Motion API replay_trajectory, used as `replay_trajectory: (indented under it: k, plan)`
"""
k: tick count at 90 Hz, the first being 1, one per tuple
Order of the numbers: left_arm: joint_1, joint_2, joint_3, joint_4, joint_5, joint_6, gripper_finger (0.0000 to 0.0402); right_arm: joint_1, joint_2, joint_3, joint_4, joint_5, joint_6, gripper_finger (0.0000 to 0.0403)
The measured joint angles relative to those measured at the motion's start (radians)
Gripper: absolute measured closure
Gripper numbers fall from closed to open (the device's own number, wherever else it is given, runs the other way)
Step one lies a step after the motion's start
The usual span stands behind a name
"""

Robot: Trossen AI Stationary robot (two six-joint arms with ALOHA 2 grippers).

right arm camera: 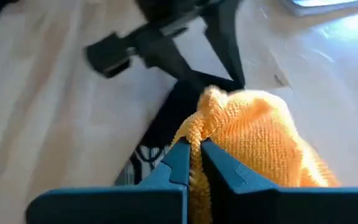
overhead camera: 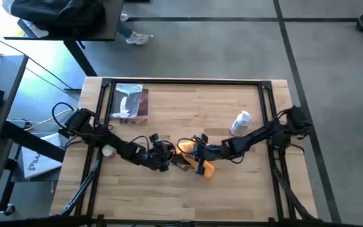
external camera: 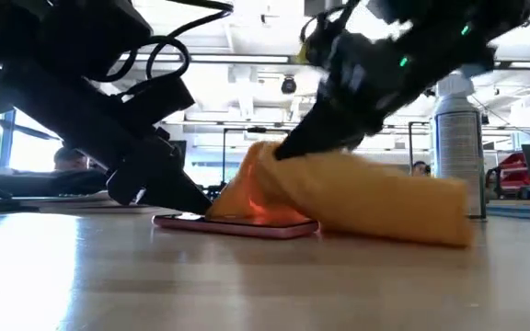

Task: Apply microfiber cloth
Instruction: Wipe the front and back of the cellphone with the yellow microfiber cloth

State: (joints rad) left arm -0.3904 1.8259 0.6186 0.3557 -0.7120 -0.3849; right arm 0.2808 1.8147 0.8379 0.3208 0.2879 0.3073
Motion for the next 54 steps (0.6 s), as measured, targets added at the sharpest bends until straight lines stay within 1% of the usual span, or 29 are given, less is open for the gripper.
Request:
replay_trajectory:
  k: [6, 12, 25, 32, 41, 52, 54]
  plan:
    - [0.0, 0.0, 0.0, -0.001, -0.002, -0.005, 0.0257, -0.002, 0.051, -0.001, 0.019, -0.003, 0.027, 0.0403]
    - [0.0, 0.0, 0.0, -0.001, -0.004, -0.007, 0.0257, 0.003, 0.105, -0.002, 0.088, -0.015, 0.047, 0.0403]
    - [0.0, 0.0, 0.0, -0.001, -0.005, -0.007, 0.0257, 0.019, 0.204, -0.001, 0.321, -0.111, 0.051, 0.0403]
    - [0.0, 0.0, 0.0, -0.002, -0.006, -0.007, 0.0257, 0.025, 0.235, -0.001, 0.39, -0.164, 0.052, 0.0403]
    - [0.0, 0.0, 0.0, -0.009, -0.005, -0.007, 0.0257, 0.028, 0.251, 0.001, 0.408, -0.236, 0.057, 0.0403]
    - [0.0, 0.0, 0.001, -0.017, -0.005, -0.009, 0.0257, 0.035, 0.247, 0.001, 0.373, -0.383, 0.061, 0.0403]
    - [0.0, 0.0, 0.001, -0.017, -0.005, -0.009, 0.0257, 0.035, 0.243, 0.0, 0.36, -0.397, 0.064, 0.0403]
